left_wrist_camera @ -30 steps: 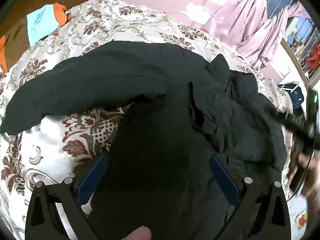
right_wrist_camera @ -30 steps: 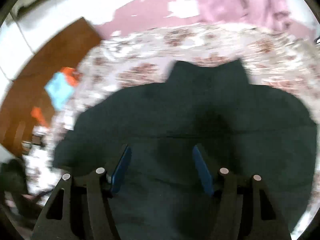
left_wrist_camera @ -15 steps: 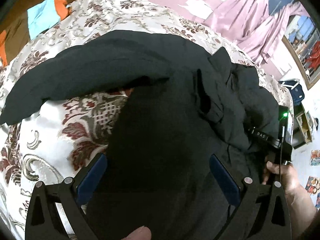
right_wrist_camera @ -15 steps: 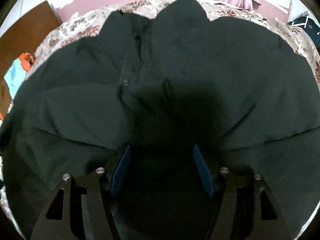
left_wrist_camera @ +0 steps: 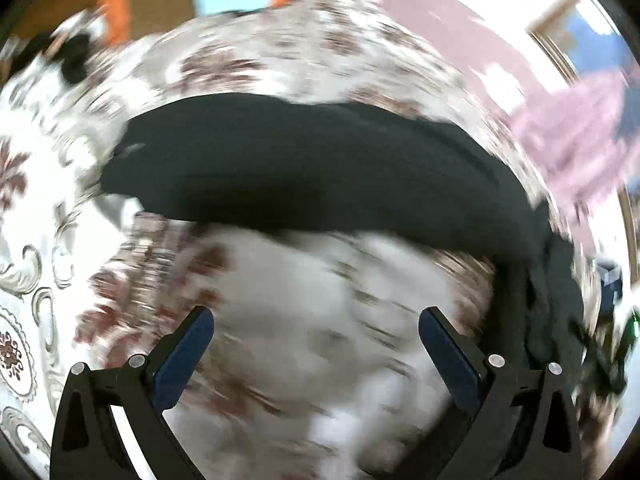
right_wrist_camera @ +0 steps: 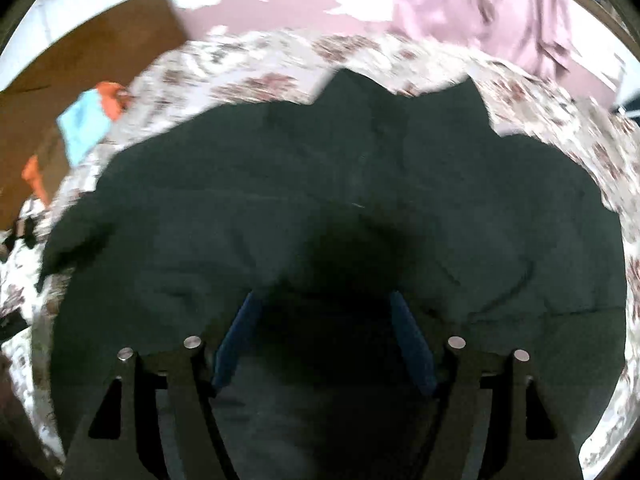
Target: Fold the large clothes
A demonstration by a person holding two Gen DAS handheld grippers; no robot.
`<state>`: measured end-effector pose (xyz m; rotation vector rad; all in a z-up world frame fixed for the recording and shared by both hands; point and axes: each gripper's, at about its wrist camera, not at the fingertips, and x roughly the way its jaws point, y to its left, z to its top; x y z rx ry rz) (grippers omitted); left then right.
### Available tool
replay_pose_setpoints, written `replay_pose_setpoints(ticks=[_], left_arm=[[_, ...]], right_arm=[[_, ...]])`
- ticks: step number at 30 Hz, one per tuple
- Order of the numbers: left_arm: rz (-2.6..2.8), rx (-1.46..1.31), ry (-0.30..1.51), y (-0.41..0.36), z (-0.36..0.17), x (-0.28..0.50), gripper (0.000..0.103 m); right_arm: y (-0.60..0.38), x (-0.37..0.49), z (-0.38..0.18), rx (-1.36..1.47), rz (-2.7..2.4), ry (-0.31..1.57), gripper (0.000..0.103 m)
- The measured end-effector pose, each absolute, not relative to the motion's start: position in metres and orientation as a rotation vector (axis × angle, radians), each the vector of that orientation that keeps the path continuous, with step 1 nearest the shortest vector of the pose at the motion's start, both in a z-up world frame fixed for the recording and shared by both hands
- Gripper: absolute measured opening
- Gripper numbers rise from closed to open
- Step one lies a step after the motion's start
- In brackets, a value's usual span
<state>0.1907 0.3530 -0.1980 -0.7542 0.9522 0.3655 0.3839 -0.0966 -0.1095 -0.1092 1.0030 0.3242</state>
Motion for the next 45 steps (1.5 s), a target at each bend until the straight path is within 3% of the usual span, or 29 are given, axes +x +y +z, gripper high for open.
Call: replay_pose_setpoints(ticks=[11,24,25,27,29,31,33,35,45], left_arm=[[0.351,-1.221,0.807,0.420,-0.270,0.189,0.103],[0.377,-1.315,0.716,0.435,-0.273,0.251,0.102],[0.393,-1.303,0.717,0.437,-0.271,0.255,0.099],[0.413,-1.246,0.708,0.439,-0.262,0.262,0.072],[0.398,-1.163,0.710,0.440,-0.248,0.270,0.036],[0.405,-1.068,0.702,0.440,-0.230,0.272,0.020],[0.402,-0.998,0.682,0.440,-0.210,0.273,0.014],[0.390,-0.937,0.665,0.437,-0.190,0.275,0.010],[0.261,-0.665,0.528,0.388,-0.068,0.301,0.009]], right_arm=[[-0.039,0.363,-0.082,-0.136,0.471,0.980,0.065],[-0.017,0.360,-0.081,-0.133,0.517,0.973,0.065],[-0.014,0.360,-0.082,-0.136,0.519,0.969,0.065],[-0.004,0.367,-0.084,-0.150,0.538,0.950,0.065],[0.009,0.377,-0.086,-0.154,0.562,0.935,0.065],[0.027,0.389,-0.089,-0.159,0.575,0.923,0.064],[0.047,0.403,-0.094,-0.168,0.590,0.914,0.046],[0.071,0.418,-0.107,-0.186,0.602,0.958,0.015],[0.102,0.439,-0.165,-0.111,0.615,1.123,0.015]])
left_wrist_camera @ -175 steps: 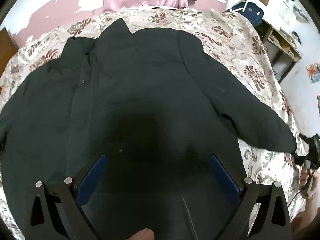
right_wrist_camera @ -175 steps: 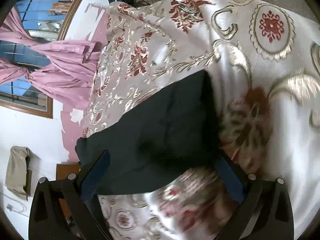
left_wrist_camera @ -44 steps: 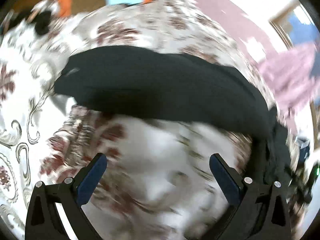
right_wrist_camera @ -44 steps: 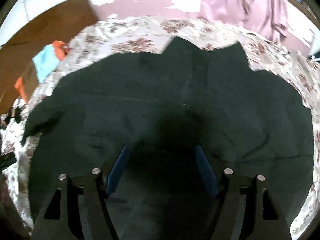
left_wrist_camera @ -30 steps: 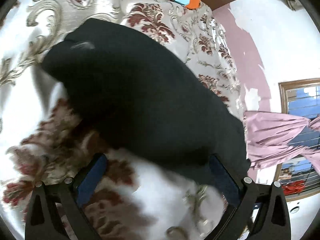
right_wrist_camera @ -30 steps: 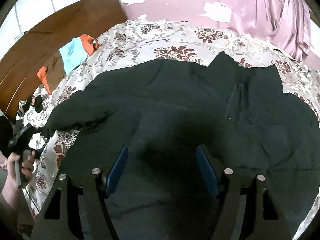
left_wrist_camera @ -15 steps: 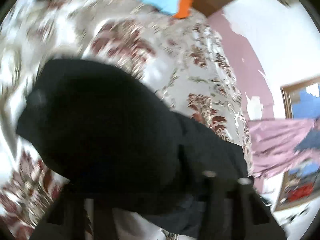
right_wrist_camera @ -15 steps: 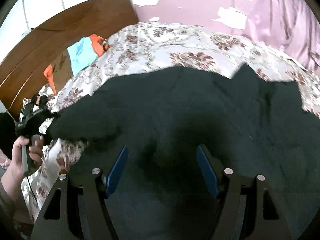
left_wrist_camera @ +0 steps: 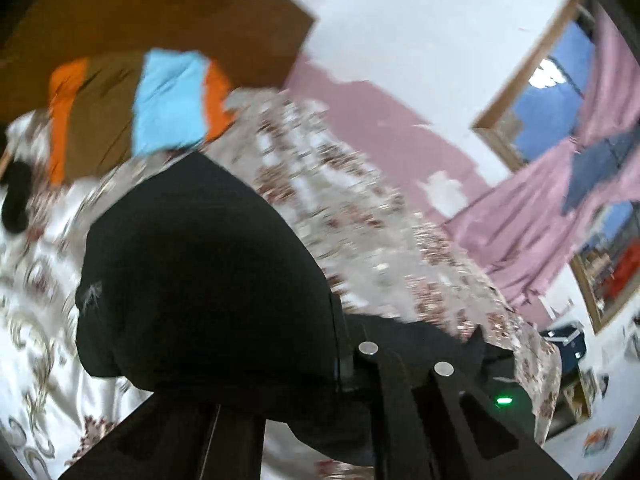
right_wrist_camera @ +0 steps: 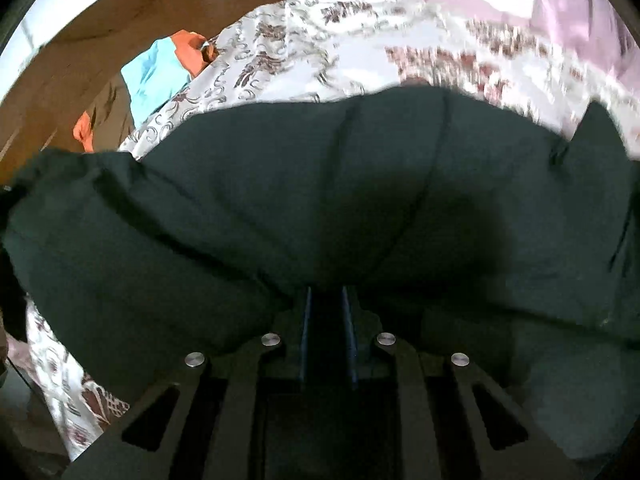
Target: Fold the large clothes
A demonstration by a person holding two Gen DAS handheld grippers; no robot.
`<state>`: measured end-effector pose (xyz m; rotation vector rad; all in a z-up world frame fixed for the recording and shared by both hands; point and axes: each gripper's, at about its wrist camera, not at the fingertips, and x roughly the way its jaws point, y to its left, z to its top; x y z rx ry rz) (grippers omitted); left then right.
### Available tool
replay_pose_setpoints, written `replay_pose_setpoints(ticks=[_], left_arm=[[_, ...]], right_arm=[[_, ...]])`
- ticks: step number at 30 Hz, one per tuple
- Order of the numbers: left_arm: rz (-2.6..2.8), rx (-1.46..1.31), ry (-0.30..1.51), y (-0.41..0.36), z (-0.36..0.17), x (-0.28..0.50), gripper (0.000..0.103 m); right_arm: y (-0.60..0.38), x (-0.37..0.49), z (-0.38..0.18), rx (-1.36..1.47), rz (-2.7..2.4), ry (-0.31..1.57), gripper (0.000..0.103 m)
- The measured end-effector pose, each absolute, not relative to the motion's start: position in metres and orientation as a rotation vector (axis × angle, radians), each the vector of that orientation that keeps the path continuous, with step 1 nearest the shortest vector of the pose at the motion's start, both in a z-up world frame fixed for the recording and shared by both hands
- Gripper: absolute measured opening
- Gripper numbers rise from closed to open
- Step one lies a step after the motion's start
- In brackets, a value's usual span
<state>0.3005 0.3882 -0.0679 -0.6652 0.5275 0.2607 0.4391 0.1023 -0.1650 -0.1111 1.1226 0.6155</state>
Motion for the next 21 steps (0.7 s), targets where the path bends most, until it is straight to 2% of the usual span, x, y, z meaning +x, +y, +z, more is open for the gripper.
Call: replay_pose_setpoints(ticks=[7,12,13,15,16,17,21], left_arm=[[0.153,-0.510,0.481,0.321,0.002,0.327,0.008],[0.050,-0.426,0.482,0.257,0.037,0.353,0.008],[0.032,-0.407,0.483,0.243,0.040,0.357,0.008],[-0.008,-0.368,0.489,0.211,0.048,0.366,0.008],[-0.028,-0.358,0.493,0.198,0.050,0.370,0.008],[-0.054,-0.343,0.501,0.179,0.053,0.377,0.008],[-0.121,-0.274,0.541,0.119,0.050,0.395,0.008]], right_arm=[[0.100,0.440,-0.181,-0.046,0.623,1.146,0.015],[0.053,0.436,-0.166,0.172,0.642,1.148,0.018],[0.039,0.433,-0.161,0.204,0.642,1.140,0.022],[0.009,0.425,-0.148,0.261,0.654,1.116,0.044],[-0.008,0.419,-0.141,0.272,0.639,1.095,0.061],[-0.028,0.412,-0.132,0.288,0.623,1.065,0.064],[-0.104,0.392,-0.109,0.345,0.577,1.013,0.064]])
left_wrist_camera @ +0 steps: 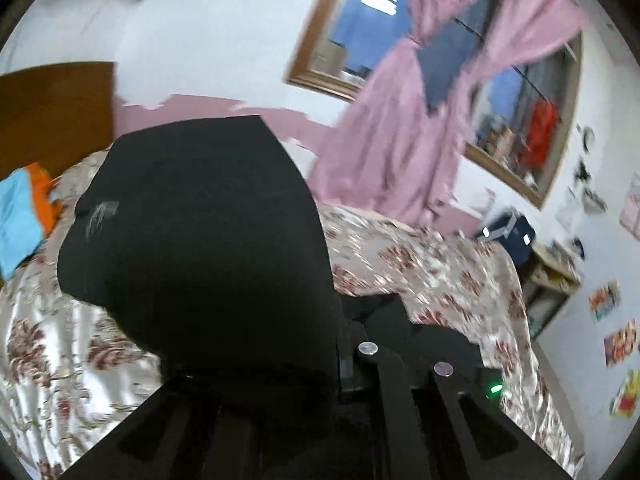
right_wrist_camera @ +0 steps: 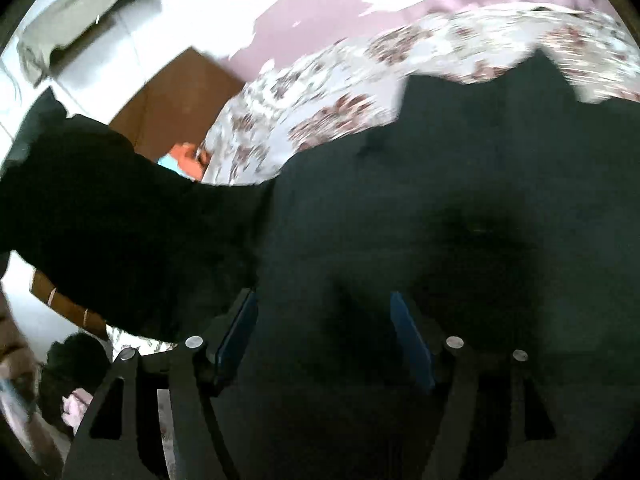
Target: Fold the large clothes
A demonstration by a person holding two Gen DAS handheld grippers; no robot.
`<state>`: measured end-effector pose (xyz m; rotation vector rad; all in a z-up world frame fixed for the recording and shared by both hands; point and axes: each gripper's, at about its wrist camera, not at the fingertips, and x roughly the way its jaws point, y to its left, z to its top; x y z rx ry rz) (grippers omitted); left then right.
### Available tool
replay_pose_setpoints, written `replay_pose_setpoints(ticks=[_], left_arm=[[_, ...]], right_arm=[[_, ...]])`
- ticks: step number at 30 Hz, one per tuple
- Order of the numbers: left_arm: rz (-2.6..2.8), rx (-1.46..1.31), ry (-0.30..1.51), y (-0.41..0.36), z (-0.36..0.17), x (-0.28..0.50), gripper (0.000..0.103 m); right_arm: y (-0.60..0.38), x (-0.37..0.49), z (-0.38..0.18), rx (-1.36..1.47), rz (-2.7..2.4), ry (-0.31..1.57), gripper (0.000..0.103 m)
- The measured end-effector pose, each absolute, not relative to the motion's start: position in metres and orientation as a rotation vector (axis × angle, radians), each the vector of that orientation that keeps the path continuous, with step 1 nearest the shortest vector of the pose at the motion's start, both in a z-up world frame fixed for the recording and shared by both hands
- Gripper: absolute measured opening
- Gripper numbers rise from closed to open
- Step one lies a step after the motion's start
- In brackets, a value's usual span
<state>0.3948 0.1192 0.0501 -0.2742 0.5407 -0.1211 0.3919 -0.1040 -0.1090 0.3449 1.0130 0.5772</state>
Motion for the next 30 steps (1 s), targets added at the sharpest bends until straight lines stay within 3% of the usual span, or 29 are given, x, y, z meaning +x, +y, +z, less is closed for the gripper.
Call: replay_pose_setpoints(ticks=[10,16,21,26,30], left_arm=[[-0.193,-0.008,0.700,-0.005,-0.019,0.422,0.009],[-0.132,0.550,0.734,-0.084,-0.099,0.414,0.009],[-0.193,1.017,0.650,-0.125,-0.152,0.378,0.009],[-0.280,1.191,0.615,-0.151,-0.186,0.356,0.009],[-0.289,1.077,0.632,-0.150,-0.178,0.349,0.012]], right_arm=[[-0.262,0.352,-0.099,0.438,0.409,0.932,0.064],[-0.298,0.365,-0.102,0.470,0.379,0.940,0.064],[-0.310,0.379,-0.121,0.546,0.390,0.986,0.064],[-0.309,0.381,-0.134,0.598,0.398,1.017,0.064],[-0.308,0.381,-0.135,0.577,0.404,1.040,0.064]])
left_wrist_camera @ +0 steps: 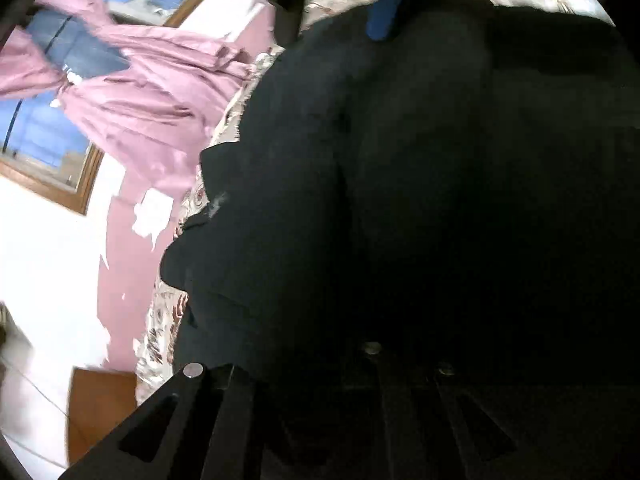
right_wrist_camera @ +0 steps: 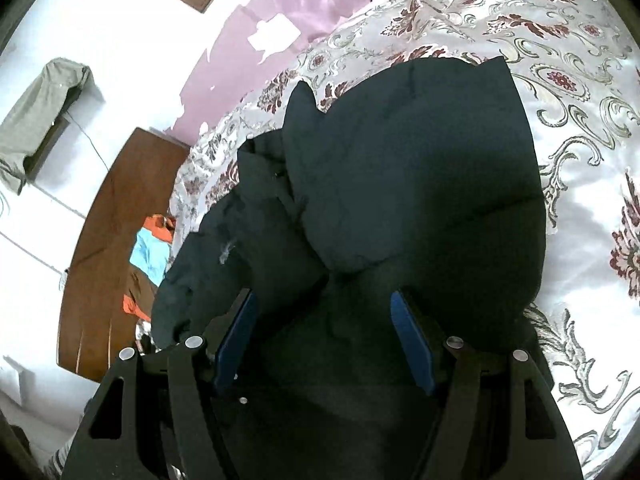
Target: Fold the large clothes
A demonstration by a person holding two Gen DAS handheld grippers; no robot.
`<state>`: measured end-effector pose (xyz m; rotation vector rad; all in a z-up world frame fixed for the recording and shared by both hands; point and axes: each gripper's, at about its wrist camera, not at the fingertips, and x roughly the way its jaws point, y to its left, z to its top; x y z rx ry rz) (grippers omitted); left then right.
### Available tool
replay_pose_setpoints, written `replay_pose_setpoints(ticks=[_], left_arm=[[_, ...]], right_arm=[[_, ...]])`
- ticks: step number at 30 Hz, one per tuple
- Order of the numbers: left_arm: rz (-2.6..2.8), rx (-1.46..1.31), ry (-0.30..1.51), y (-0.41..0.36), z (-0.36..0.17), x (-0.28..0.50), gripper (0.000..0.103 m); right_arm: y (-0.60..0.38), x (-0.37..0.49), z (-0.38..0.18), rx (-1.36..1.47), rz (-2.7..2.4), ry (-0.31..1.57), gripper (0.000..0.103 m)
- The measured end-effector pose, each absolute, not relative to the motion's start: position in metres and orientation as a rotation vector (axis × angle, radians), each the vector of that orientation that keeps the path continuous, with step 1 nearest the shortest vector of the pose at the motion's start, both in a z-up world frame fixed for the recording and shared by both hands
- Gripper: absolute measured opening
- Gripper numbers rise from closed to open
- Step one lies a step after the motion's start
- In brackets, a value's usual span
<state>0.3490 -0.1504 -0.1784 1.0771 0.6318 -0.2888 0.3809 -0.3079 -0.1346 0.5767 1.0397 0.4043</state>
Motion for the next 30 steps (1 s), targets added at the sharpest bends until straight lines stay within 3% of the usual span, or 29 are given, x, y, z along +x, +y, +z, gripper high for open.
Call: replay_pose_setpoints(ticks=[9,18,30], left_arm=[[-0.352,1.059,0.501,-0.164,-0.177,0.315,0.023],[-0.384,1.381,0.269,-0.178,-0.224,0.278,0.025],[-0.380,1.275,0.337,-0.170,-0.221,0.278,0.029]], right_arm=[[-0.304,0.380,-0.127,0.572,0.429,1.082,0.064],[-0.307,0.382,-0.132,0.613,0.473,1.127,0.065],[-0.307,0.377,-0.137,0.682,0.551,1.182,0.066]])
